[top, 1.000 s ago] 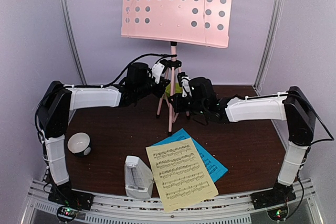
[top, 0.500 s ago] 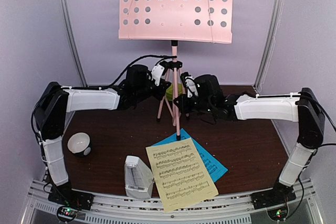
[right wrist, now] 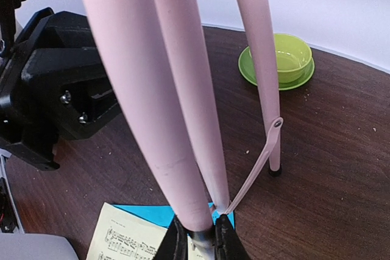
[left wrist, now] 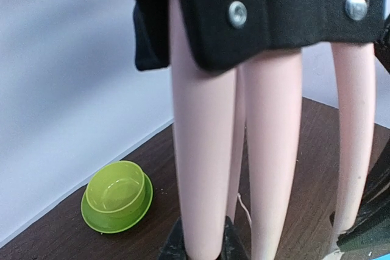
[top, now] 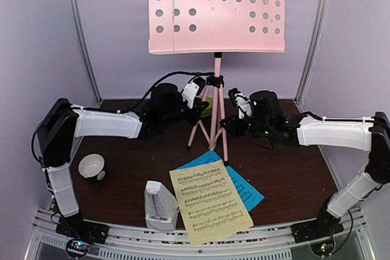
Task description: Set up the instrument practice props
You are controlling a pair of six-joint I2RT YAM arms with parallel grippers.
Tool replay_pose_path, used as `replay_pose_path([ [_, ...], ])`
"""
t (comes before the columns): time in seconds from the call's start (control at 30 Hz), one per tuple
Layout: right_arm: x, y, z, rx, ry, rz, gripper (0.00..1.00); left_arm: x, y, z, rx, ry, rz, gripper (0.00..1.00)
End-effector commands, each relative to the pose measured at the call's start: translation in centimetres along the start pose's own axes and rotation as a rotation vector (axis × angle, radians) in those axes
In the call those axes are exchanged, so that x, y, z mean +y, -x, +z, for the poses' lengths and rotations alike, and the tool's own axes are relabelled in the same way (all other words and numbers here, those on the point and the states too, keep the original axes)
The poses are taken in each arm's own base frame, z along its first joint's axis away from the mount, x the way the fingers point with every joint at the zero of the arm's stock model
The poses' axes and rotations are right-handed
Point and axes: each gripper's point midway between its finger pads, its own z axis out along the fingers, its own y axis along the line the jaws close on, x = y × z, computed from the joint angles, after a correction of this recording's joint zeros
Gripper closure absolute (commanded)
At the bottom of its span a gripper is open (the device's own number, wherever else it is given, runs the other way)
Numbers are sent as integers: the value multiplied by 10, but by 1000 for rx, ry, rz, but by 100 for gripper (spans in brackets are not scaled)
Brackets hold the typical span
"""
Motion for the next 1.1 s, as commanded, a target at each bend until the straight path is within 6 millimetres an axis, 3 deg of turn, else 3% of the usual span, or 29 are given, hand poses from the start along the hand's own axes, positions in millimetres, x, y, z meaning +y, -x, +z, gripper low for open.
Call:
replay_pose_path([
  [0.0, -58, 2, -32, -21, -197, 31, 100, 50, -11, -17, 35, 188, 42, 100],
  [0.23, -73, -11, -47, 2, -247, -78, 100, 50, -25, -20, 79, 187, 178, 100],
  [0.47, -79, -3, -37, -16, -286, -179, 100, 52, -30, -1, 95, 179, 277, 100],
  [0.73, -80, 27, -28, -32, -320, -277, 100, 72, -33, 20, 89, 201, 242, 100],
  [0.93, -73, 57, -31, -55, -304, -288, 100, 79, -32, 21, 89, 190, 243, 100],
  [1.07, -76, 62, -29, -46, -315, -308, 100, 80, -44, 22, 115, 184, 244, 100],
])
